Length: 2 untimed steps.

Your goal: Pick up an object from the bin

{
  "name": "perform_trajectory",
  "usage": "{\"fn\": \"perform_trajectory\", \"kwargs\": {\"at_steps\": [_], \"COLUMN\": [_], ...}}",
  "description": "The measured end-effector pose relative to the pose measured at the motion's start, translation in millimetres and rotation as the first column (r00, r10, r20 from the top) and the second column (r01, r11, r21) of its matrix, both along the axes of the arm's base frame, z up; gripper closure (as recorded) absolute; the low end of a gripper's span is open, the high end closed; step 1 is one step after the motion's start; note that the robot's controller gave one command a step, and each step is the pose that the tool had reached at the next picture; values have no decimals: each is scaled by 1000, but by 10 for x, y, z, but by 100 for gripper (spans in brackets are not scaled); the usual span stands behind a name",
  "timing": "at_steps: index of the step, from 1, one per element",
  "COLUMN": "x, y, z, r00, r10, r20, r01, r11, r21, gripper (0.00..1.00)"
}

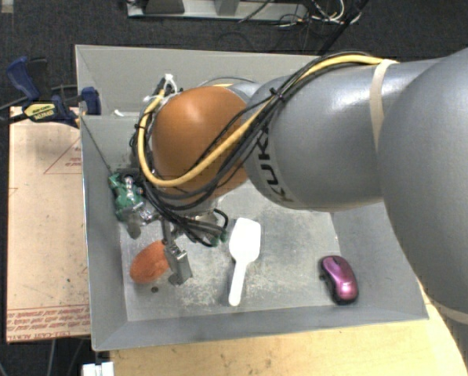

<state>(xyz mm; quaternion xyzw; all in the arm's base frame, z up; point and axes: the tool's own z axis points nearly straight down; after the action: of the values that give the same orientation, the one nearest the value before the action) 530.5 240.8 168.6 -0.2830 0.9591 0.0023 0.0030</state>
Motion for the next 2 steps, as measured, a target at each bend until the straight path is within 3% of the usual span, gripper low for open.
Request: {"fn": "perform_trajectory", "kwargs": {"at_steps": [1, 2], "x": [54, 57], "y": [16, 13], "z": [669, 697], "r00": [1000, 1000], "r10": [-13, -10], "r20": [7, 17], "r01": [13, 10], "r11": [1000, 1000], "r21": [4, 9], "gripper": [0, 0]}}
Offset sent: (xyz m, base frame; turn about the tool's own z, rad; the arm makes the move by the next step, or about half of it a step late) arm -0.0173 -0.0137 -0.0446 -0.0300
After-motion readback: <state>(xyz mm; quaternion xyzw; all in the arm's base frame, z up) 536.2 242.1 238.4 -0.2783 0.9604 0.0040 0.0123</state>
